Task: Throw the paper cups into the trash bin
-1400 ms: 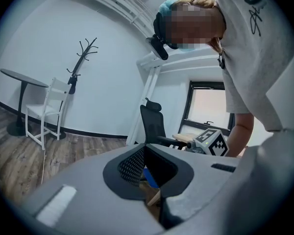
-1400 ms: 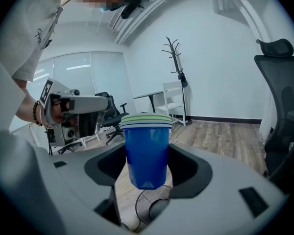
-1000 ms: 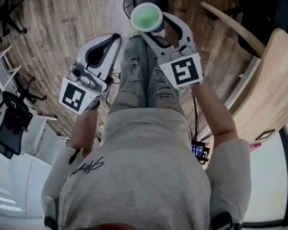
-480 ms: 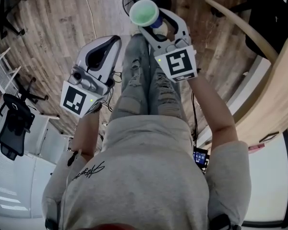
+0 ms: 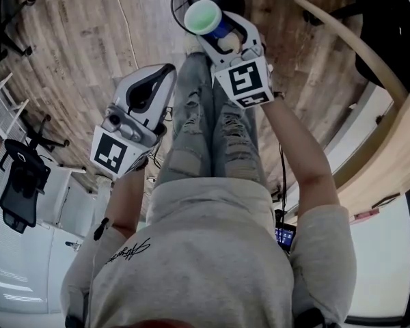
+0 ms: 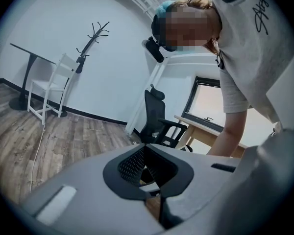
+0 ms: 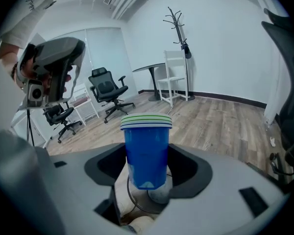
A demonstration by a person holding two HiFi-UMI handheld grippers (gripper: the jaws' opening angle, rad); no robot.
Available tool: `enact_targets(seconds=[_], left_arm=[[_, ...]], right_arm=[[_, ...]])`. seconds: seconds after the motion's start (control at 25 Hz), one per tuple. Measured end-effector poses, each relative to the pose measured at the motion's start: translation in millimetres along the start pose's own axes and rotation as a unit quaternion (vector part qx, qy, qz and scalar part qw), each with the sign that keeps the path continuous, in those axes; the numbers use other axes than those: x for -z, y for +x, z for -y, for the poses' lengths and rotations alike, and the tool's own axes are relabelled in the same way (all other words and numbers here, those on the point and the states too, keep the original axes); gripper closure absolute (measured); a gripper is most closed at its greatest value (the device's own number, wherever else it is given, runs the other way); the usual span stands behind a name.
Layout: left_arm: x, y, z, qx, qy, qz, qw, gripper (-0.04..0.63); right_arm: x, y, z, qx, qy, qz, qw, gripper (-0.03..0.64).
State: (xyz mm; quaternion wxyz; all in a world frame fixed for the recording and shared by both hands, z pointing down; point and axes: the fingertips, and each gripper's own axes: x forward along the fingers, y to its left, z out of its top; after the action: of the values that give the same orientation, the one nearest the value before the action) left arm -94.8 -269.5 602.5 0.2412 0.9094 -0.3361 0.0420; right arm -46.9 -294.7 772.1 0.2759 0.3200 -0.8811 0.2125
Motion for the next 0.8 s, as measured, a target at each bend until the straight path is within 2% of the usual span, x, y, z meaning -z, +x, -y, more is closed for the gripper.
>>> enact_targets(seconds=[0.36, 0.8], left_arm=[[15.5, 4.9, -4.1, -0.003, -0.019, -0.007, 0.9998, 0.592], [34.6, 6.0, -10.5, -0.002, -0.035, -0.012, 0.9993, 0.592]], right_arm=[[31.0, 33.2, 6.1, 0.016, 0.02, -0.026, 0.999, 0.348], [78.4, 67.6, 13.3, 0.019, 0.003, -0.073, 0.997, 0.35]])
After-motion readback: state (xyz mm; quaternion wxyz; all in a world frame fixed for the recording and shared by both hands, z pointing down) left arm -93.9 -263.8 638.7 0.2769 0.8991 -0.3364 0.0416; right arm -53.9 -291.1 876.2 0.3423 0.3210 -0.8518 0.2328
